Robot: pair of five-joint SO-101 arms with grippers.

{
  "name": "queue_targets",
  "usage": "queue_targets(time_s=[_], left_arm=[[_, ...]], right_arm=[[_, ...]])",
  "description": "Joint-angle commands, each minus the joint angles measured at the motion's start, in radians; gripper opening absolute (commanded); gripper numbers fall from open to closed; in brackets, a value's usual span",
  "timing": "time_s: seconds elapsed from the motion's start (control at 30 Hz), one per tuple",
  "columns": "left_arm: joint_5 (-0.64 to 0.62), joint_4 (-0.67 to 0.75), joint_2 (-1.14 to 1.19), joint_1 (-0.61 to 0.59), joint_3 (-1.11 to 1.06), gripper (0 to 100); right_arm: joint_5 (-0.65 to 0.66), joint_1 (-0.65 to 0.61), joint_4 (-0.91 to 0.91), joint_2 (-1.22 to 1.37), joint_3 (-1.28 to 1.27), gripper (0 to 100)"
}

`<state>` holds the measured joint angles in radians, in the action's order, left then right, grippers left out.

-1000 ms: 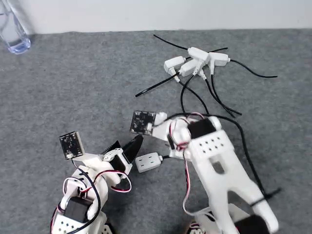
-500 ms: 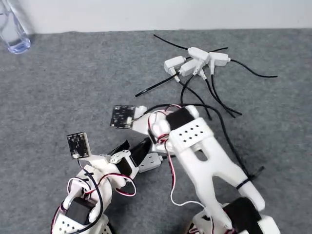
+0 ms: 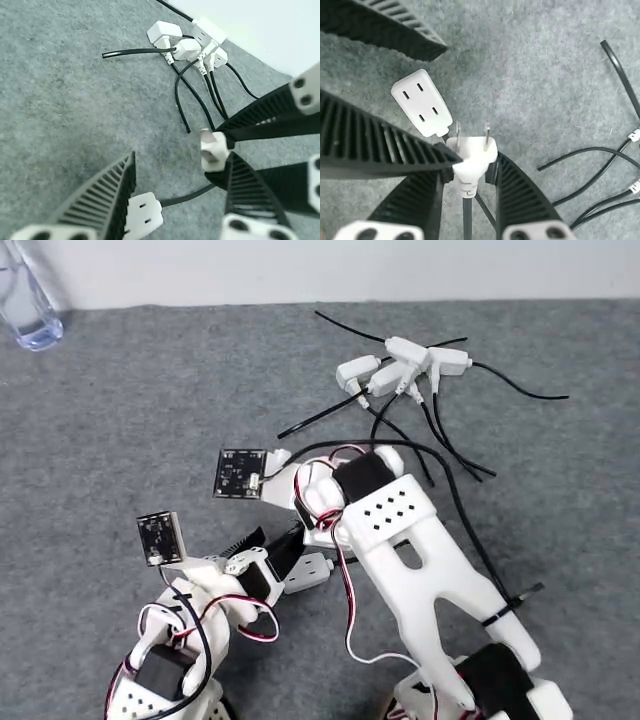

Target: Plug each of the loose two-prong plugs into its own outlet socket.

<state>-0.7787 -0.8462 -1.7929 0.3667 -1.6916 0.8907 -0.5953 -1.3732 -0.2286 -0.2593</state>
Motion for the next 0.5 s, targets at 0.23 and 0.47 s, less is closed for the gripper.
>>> queue_targets(time_s=[0.23, 0.47], left_arm=[[0.009, 0.031, -0.008, 0.005, 0.008, 27], [0.009, 0.031, -0.008, 0.006, 0.008, 27]], right_arm=[[-0.005, 0.048, -0.062, -0.015, 0.086, 0.8], [-0.005, 0.047, -0.107, -0.073, 0.083, 0.8]])
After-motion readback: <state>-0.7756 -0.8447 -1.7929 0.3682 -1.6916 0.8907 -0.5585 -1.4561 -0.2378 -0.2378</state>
